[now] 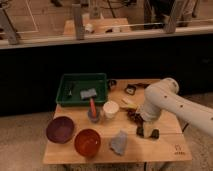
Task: Place towel in table surface
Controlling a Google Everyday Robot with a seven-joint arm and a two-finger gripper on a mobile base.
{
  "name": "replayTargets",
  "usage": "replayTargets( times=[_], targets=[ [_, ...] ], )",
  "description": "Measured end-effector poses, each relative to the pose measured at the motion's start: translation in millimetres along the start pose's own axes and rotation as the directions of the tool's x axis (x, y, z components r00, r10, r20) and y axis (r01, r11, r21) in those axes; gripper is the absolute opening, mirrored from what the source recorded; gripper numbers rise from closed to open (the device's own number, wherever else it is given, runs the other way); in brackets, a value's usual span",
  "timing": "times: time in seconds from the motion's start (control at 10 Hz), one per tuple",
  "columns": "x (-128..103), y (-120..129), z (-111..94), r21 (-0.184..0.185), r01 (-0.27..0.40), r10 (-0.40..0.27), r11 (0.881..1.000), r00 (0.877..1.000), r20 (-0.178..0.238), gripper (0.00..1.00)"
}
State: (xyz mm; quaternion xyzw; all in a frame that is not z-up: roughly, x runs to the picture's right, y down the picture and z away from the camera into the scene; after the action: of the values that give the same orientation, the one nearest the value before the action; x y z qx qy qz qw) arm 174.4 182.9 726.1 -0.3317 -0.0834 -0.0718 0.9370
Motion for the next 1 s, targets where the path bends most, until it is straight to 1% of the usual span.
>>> replayTargets(
  times=[0.1,0.3,0.5,0.7,0.8,1.0],
  targets=[
    [-17,-1,10,-0.005,0.032,-0.032,0.999,0.999,0.014,0.8],
    [-37,4,26,-0.009,0.087,-0.087,0.996,0.996,0.031,0.8],
    [-55,10,43,-0.01,0.143,-0.142,0.99,0.989,0.037,0.8],
    [-63,20,67,-0.012,0.172,-0.172,0.985,0.984,0.043,0.8],
    [-66,22,77,-0.013,0.179,-0.179,0.984,0.982,0.054,0.8],
    [-72,25,91,-0.021,0.211,-0.209,0.977,0.975,0.077,0.8]
  ],
)
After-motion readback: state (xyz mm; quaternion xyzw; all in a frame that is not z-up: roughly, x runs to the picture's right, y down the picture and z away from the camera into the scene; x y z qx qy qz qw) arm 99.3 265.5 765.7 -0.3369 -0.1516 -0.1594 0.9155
